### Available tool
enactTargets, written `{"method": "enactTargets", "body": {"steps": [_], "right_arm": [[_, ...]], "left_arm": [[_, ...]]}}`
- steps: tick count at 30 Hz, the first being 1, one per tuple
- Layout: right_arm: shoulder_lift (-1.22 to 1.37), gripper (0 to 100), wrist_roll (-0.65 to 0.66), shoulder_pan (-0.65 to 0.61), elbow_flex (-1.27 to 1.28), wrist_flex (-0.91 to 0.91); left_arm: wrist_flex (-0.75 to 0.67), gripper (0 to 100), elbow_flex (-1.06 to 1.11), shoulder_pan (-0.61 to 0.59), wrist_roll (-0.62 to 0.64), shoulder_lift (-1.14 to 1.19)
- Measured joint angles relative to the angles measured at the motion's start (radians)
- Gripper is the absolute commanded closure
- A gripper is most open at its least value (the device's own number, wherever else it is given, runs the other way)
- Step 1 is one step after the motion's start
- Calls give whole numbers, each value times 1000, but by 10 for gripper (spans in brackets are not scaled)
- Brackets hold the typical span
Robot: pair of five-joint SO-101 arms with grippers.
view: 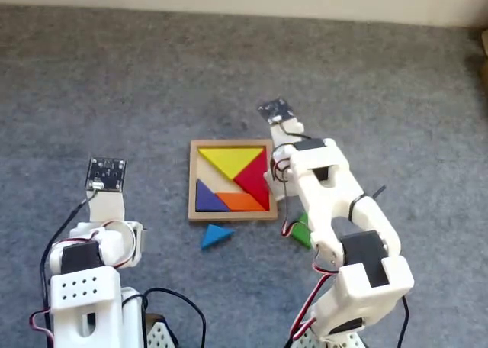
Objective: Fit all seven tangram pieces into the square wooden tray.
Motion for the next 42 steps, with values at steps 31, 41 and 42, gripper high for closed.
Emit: {"method": "enactTargets", "body": {"steps": [31,41,42], "right_arm": [[-229,947,51,18,18,21],[-270,949,410,-54,18,21],[-270,950,443,-75,18,21]], "left_arm": [[0,779,12,0,0,-8],[0,779,12,0,0,-9],[0,779,12,0,0,-9]]}}
